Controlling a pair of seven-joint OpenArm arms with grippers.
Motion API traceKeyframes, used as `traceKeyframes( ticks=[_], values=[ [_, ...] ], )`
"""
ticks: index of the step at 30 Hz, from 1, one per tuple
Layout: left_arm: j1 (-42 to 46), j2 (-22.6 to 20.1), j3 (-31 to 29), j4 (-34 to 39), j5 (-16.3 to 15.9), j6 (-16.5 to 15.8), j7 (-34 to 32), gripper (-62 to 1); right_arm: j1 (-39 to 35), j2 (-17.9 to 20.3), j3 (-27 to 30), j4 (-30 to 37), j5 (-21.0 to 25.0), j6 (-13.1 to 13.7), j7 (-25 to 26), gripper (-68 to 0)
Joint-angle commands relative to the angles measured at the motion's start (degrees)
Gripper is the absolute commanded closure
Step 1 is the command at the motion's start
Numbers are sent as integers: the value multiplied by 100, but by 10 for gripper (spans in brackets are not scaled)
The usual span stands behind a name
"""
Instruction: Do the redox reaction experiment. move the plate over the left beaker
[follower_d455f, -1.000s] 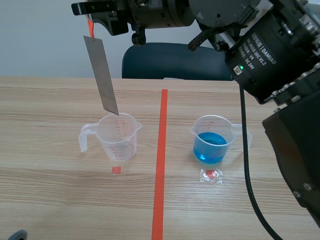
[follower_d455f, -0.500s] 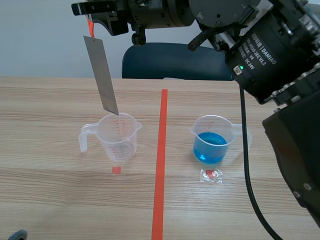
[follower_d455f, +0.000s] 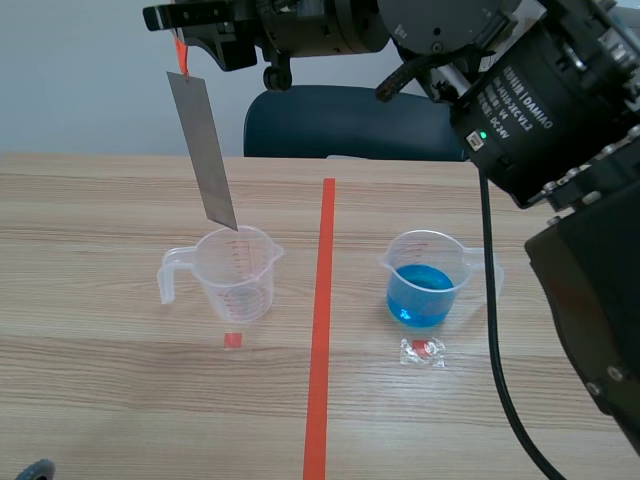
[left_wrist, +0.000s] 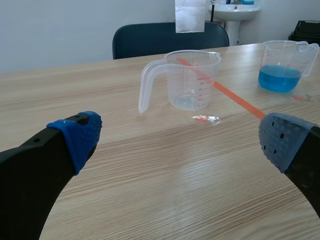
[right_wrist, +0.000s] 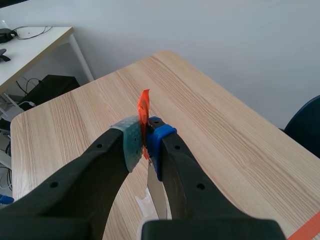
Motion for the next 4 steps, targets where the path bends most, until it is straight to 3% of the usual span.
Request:
traceKeyframes(
  ticks=[1,4],
  values=[
    [2,-2,-46,107,-20,-13,-216,-623,133,-2,-22,98,63,20,70,-4],
    [2,-2,-46,107,-20,-13,-332,-623,131,-2,-22,98,63,20,70,-4]
  ],
)
